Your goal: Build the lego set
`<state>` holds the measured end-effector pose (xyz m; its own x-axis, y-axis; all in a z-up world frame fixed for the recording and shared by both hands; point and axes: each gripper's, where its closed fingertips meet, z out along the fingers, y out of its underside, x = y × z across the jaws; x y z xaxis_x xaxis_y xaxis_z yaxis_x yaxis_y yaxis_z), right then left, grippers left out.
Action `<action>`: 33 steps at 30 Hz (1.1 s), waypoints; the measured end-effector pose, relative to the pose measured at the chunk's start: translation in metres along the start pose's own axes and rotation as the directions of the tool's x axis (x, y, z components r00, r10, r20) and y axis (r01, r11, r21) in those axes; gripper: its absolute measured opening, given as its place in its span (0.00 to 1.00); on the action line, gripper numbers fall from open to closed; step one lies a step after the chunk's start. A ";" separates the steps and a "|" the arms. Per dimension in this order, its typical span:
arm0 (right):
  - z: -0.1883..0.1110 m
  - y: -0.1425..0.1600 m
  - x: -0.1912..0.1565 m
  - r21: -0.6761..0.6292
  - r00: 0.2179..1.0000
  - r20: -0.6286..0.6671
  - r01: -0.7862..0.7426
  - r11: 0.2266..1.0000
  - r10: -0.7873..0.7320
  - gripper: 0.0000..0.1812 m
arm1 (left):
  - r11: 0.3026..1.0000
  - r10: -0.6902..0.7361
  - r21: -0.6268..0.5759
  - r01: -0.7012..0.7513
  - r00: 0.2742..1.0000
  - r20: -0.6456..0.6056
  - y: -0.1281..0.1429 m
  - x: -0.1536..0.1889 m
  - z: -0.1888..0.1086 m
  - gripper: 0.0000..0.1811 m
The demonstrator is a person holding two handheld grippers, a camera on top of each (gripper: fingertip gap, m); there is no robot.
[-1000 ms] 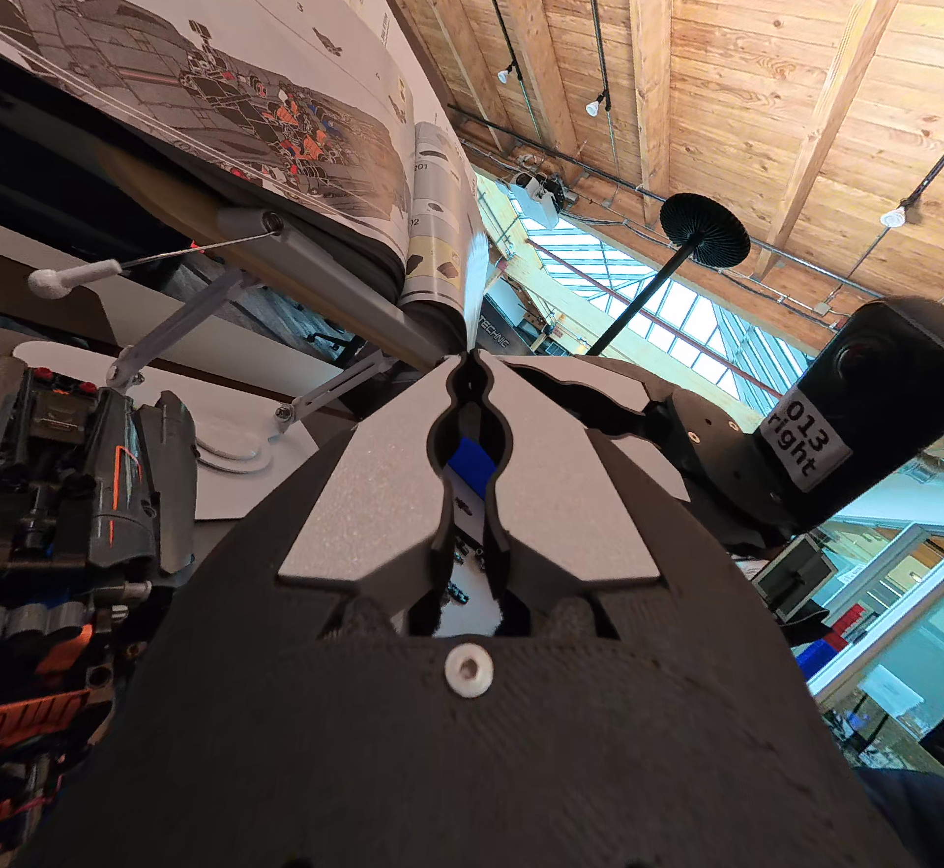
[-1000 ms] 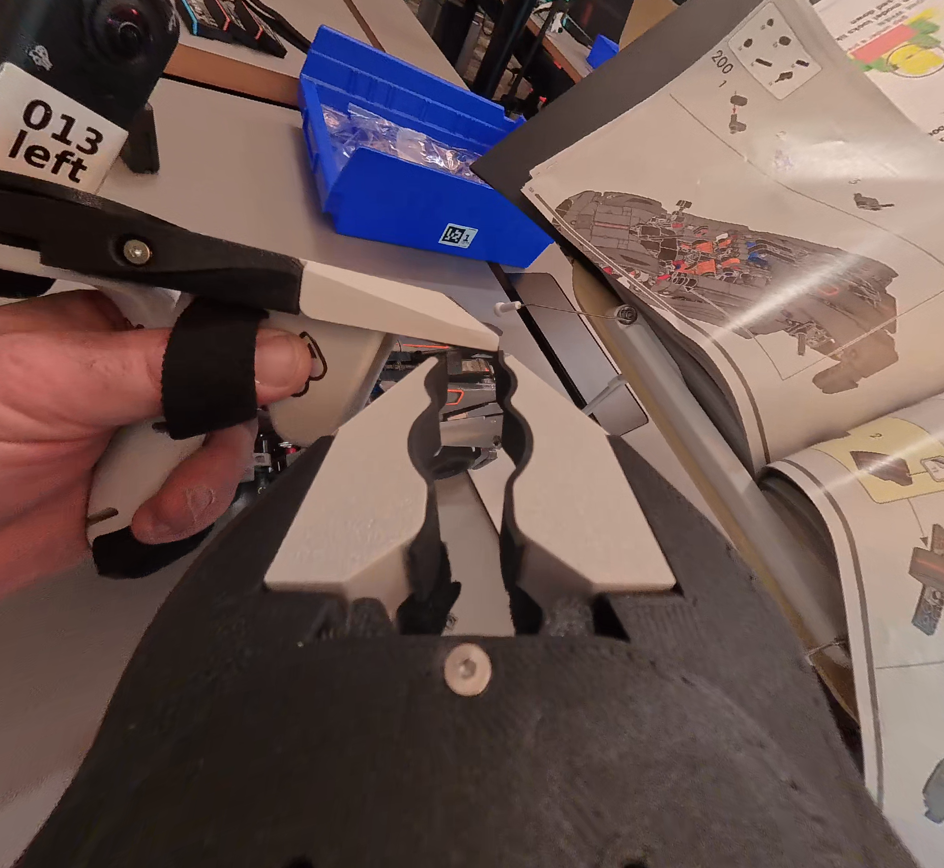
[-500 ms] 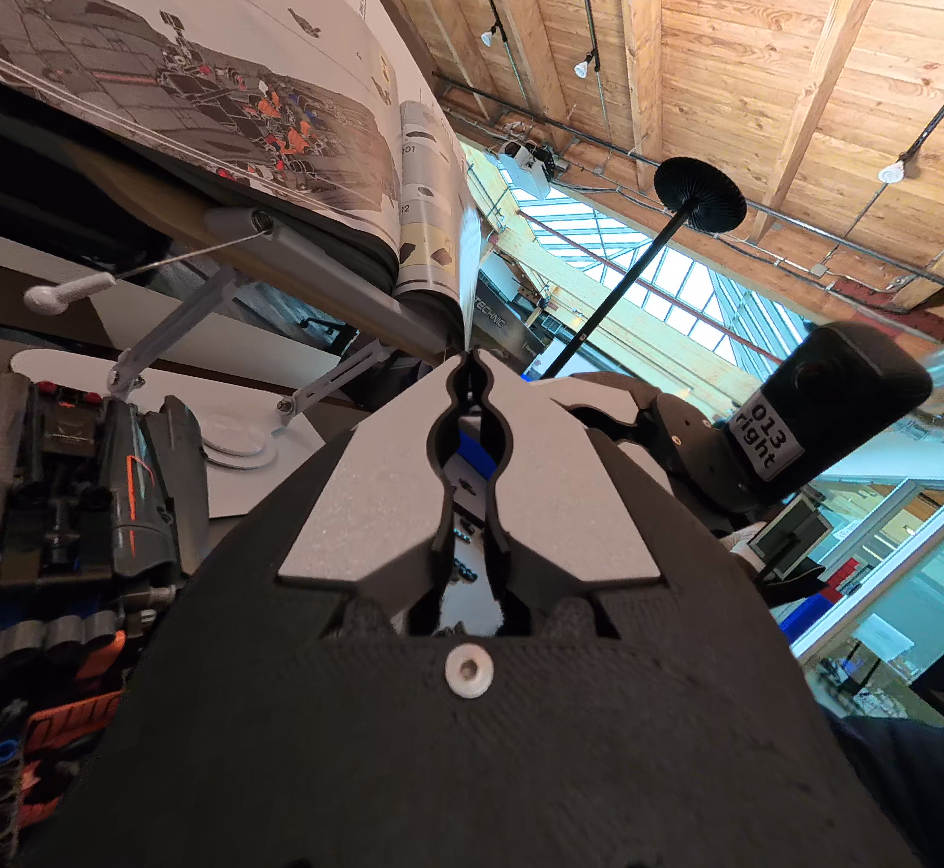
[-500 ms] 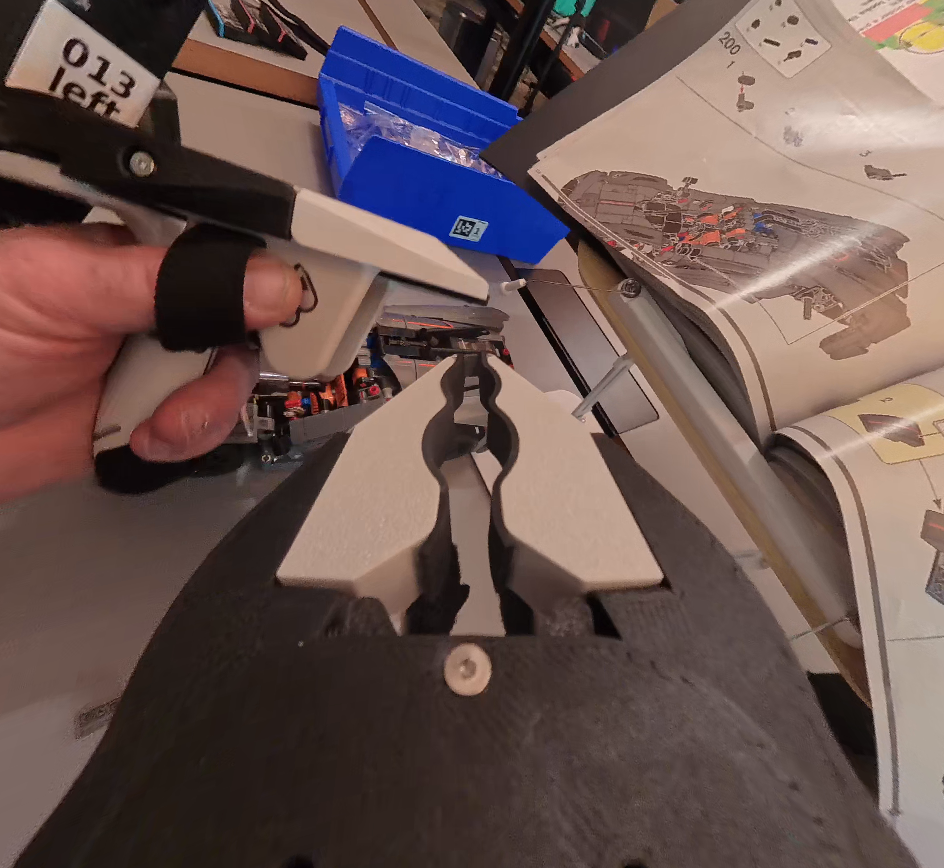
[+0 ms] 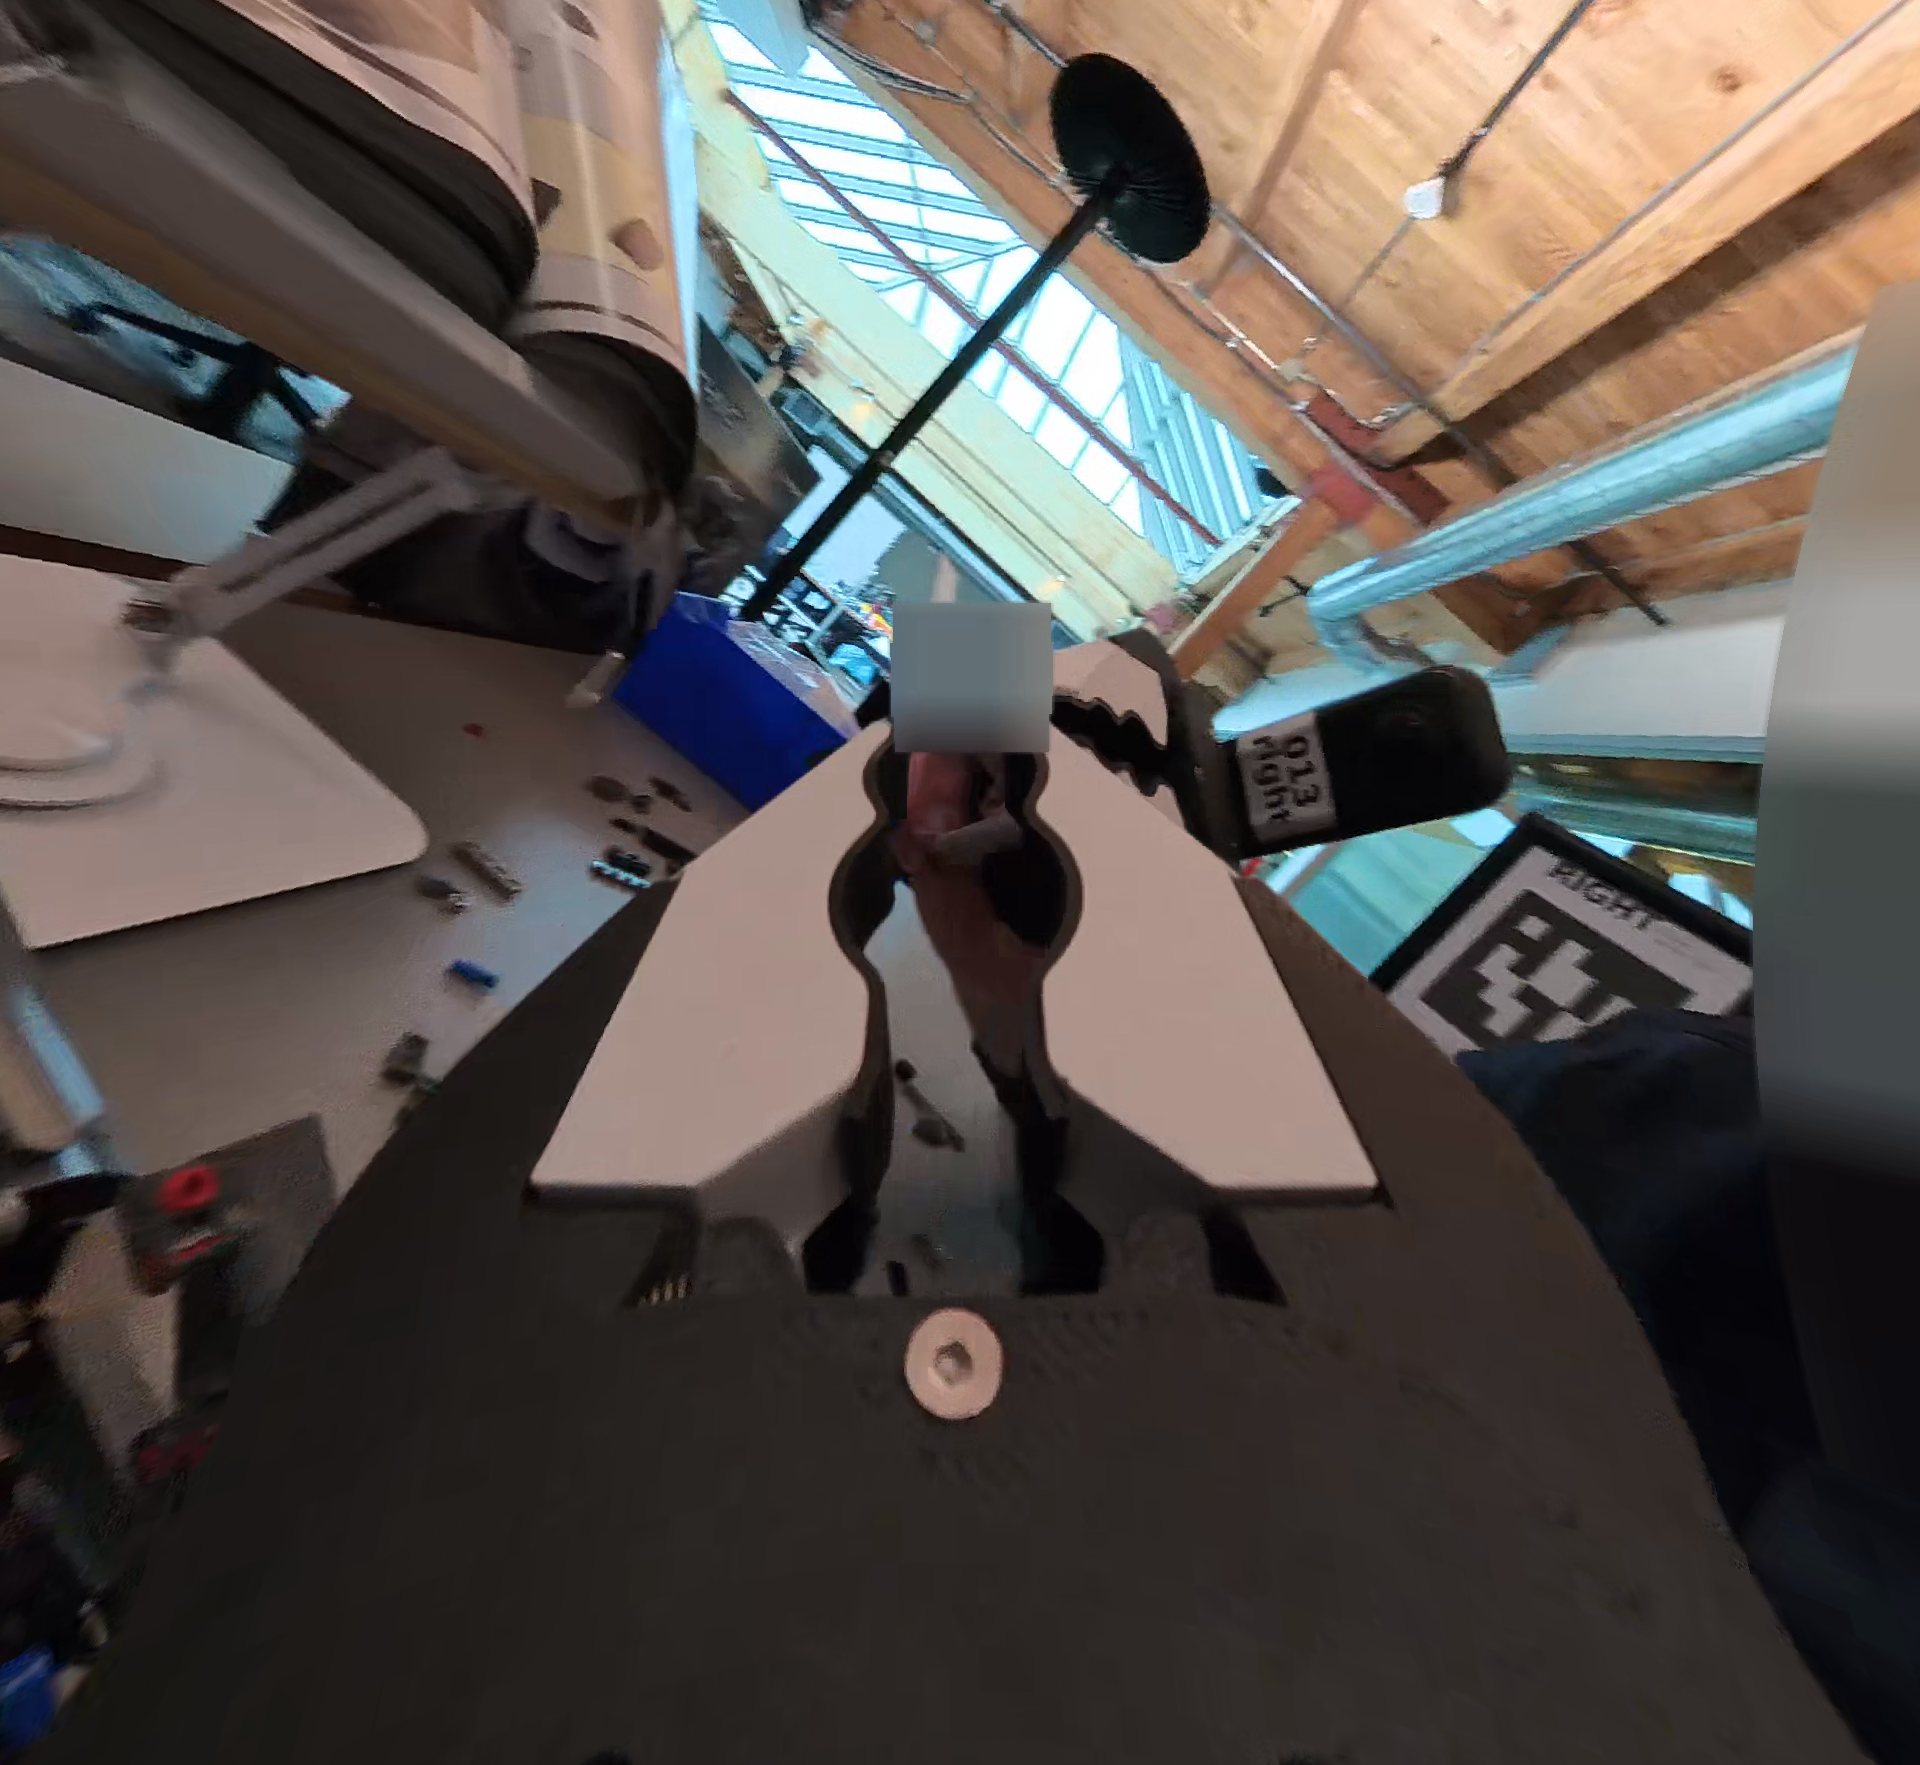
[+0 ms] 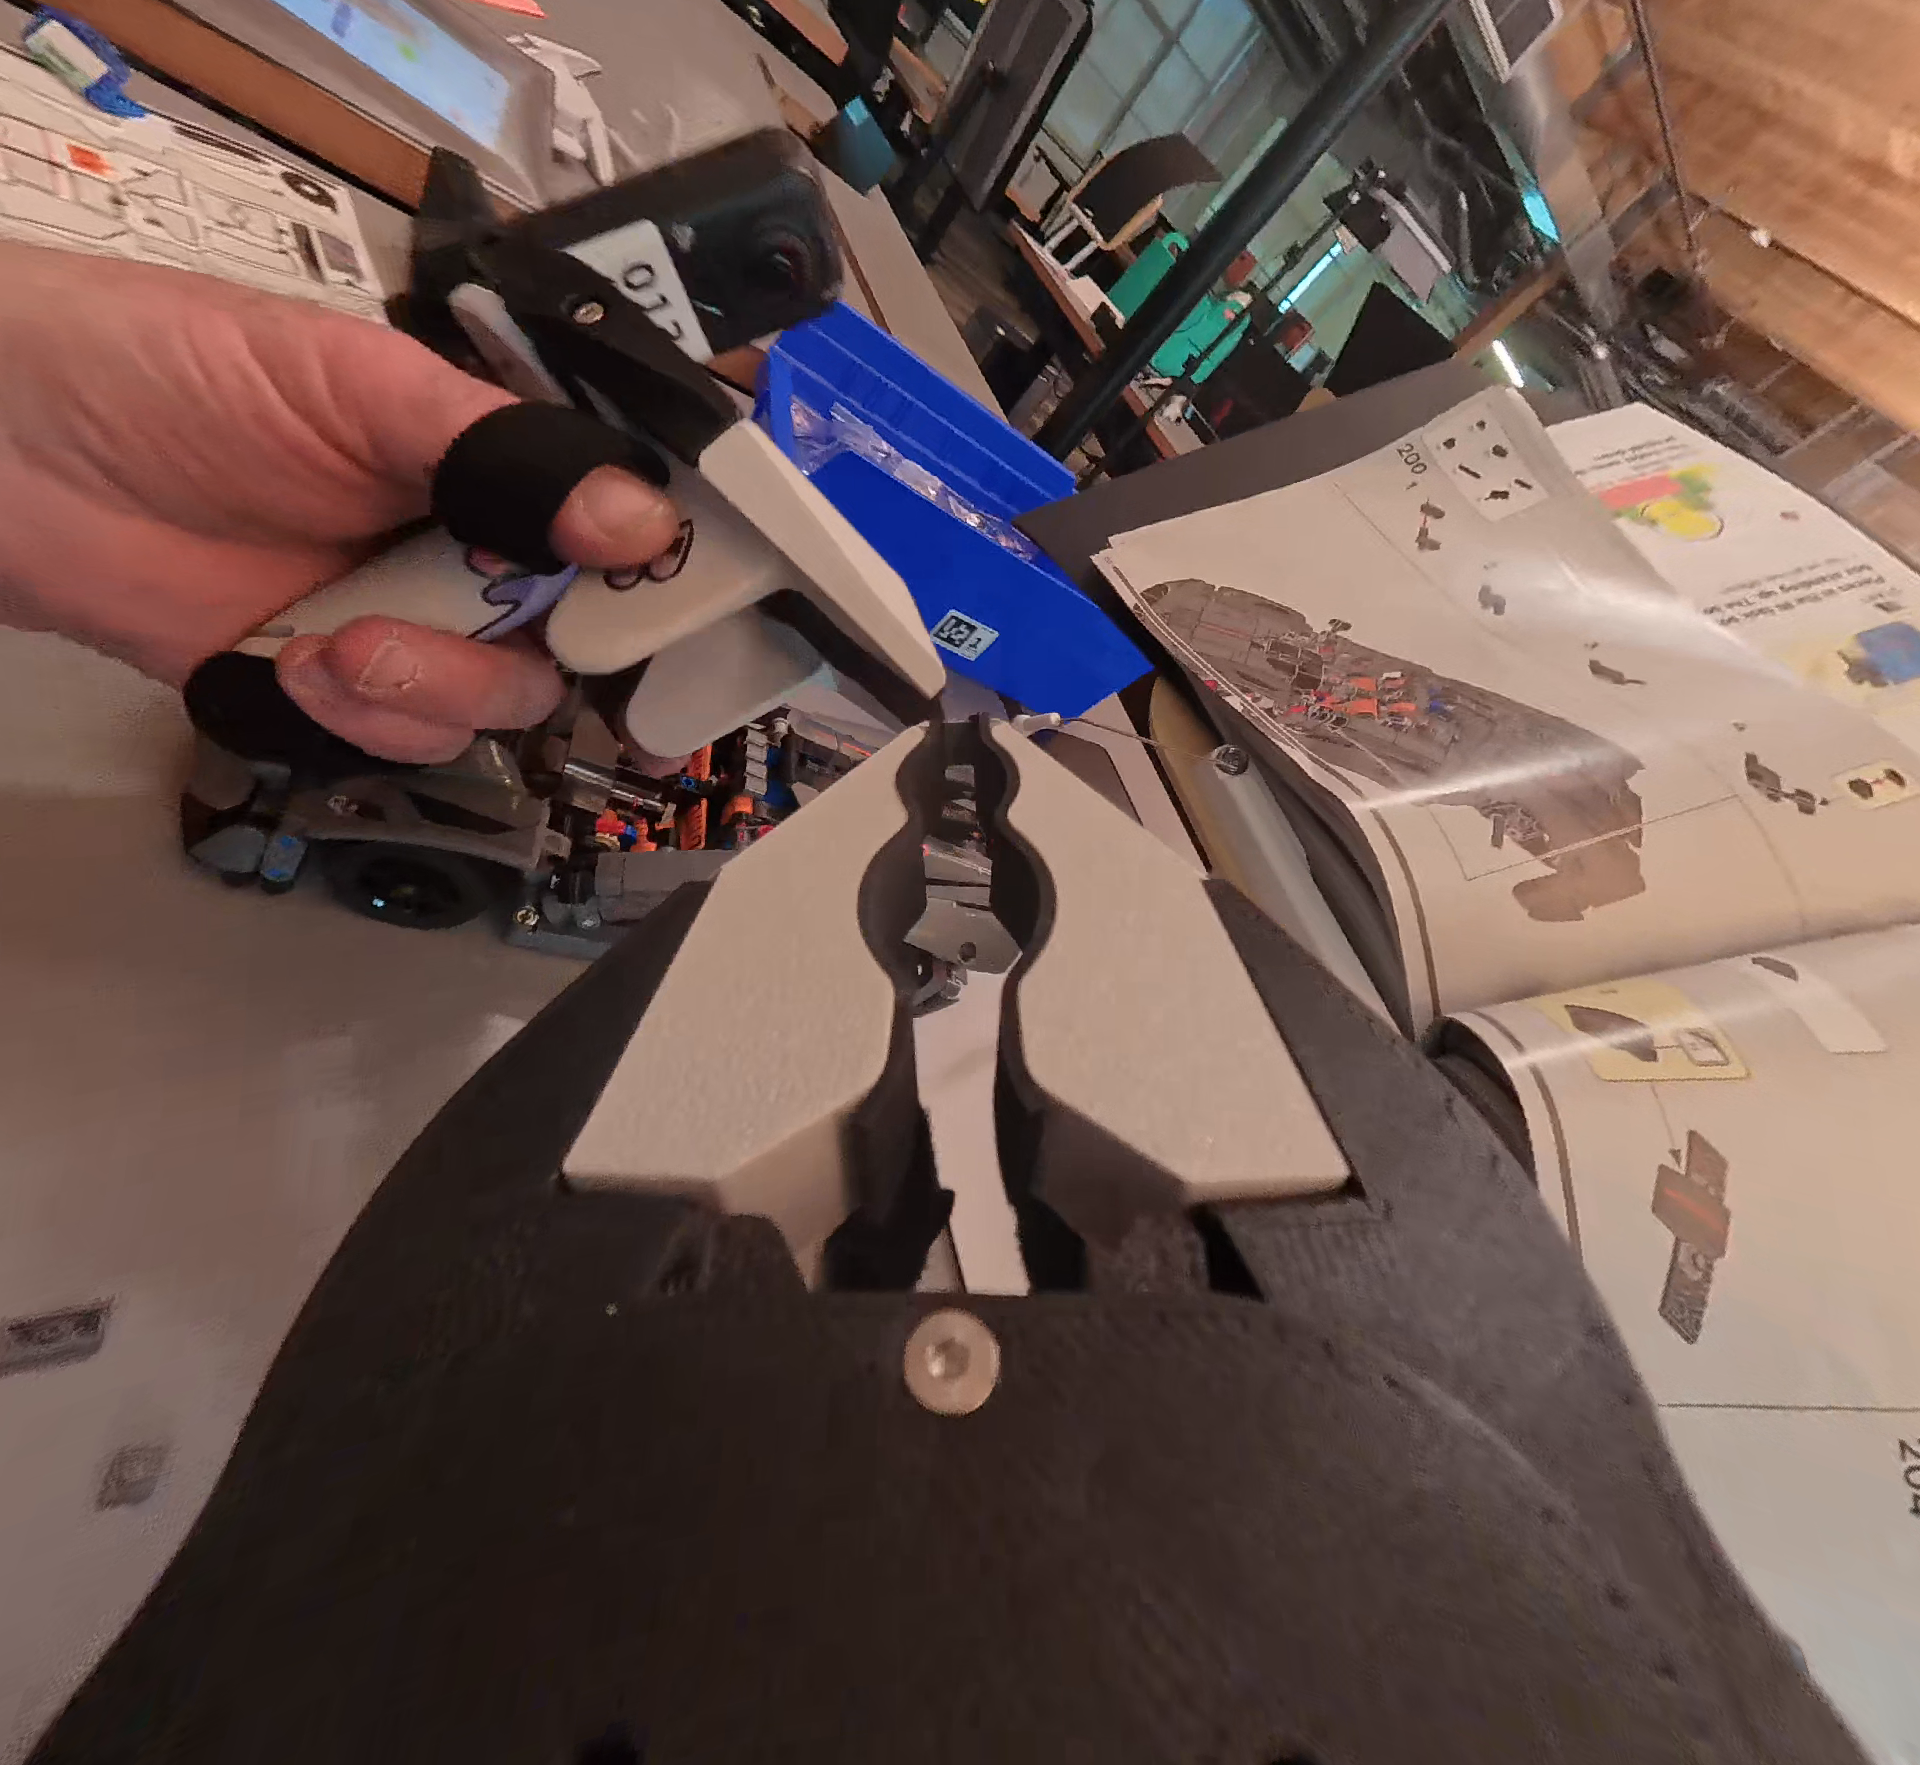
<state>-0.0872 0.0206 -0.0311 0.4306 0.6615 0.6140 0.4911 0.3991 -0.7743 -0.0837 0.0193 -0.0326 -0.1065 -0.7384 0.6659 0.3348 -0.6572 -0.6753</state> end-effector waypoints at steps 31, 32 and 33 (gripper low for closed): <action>-0.018 -0.019 -0.003 0.073 0.997 -0.023 0.076 0.994 -0.075 0.07 | 0.993 -0.027 0.106 0.051 0.976 -0.216 -0.005 0.032 0.011 0.04; -0.017 -0.020 -0.002 0.072 0.995 -0.044 0.090 0.993 -0.087 0.08 | 0.991 -0.037 0.114 0.064 0.975 -0.220 -0.006 0.032 0.013 0.04; -0.017 -0.021 -0.002 0.064 0.993 -0.064 0.104 0.992 -0.100 0.08 | 0.989 -0.044 0.126 0.073 0.975 -0.216 -0.006 0.031 0.015 0.04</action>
<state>-0.0855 0.0005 -0.0133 0.4267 0.5762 0.6971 0.4836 0.5060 -0.7142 -0.0748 0.0026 -0.0035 -0.3207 -0.7239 0.6109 0.4411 -0.6849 -0.5800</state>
